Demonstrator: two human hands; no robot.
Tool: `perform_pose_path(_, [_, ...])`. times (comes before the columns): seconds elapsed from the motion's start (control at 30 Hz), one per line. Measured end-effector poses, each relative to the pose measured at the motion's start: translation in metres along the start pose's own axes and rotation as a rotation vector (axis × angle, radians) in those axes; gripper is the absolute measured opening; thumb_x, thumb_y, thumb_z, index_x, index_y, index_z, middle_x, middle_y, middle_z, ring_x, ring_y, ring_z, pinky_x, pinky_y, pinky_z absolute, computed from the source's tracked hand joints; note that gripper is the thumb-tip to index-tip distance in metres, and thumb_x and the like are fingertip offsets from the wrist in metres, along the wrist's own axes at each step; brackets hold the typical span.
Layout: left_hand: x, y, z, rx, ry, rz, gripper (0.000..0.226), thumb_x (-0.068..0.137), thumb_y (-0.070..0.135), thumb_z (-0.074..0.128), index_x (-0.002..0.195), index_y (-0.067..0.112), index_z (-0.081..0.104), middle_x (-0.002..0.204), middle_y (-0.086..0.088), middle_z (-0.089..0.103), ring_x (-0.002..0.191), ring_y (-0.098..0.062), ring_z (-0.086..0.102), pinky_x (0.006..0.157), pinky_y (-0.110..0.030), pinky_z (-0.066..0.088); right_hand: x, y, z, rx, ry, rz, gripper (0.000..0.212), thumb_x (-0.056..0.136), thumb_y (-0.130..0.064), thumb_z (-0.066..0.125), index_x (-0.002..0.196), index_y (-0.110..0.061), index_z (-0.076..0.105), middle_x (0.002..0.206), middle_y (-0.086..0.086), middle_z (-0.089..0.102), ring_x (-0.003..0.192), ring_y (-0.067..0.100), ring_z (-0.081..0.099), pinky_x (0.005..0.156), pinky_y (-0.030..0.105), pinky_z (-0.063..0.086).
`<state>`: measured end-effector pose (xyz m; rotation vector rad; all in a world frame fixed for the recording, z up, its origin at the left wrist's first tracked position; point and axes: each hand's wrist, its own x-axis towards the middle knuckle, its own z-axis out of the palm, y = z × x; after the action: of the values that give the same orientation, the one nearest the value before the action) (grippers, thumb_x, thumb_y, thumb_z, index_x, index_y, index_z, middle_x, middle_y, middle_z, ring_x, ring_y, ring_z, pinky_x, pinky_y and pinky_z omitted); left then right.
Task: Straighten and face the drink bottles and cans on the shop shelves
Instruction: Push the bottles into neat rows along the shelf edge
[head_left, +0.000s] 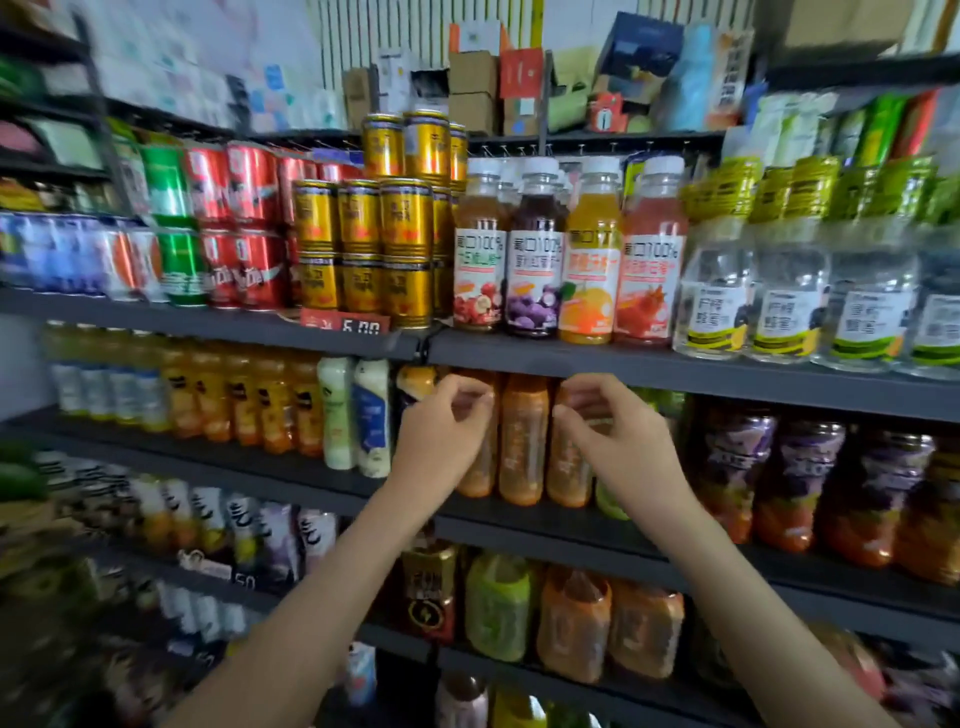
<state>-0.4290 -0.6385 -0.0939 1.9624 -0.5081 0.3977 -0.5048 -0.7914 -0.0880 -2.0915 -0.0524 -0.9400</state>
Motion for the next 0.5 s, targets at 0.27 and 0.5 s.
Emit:
perform_pose_path(0.27, [0.077, -0.114, -0.152, 0.084, 0.110, 0.057, 0.009, 0.094, 0.022, 0.056, 0.102, 0.025, 0.060, 0.087, 0.018, 0.059, 0.078, 0.007, 0.053, 0.063, -0.002, 0.039, 0.063, -0.079, 0.174, 0.091, -0.021, -0.063, 0.018, 0.088, -0.015, 0.065, 0.104, -0.021, 0.057, 0.092, -0.009, 0.059, 0.084, 0.000, 0.056, 0.069, 0.000, 0.040])
perform_pose_path(0.5, [0.147, -0.188, -0.258, 0.088, 0.238, 0.068, 0.010, 0.093, 0.019, 0.058, 0.099, 0.026, 0.061, 0.087, 0.015, 0.061, 0.085, -0.002, 0.057, 0.075, -0.015, 0.043, 0.115, -0.135, 0.314, 0.095, -0.114, -0.144, 0.026, 0.090, -0.018, 0.063, 0.115, -0.021, 0.054, 0.101, -0.009, 0.058, 0.090, -0.001, 0.055, 0.075, 0.002, 0.042])
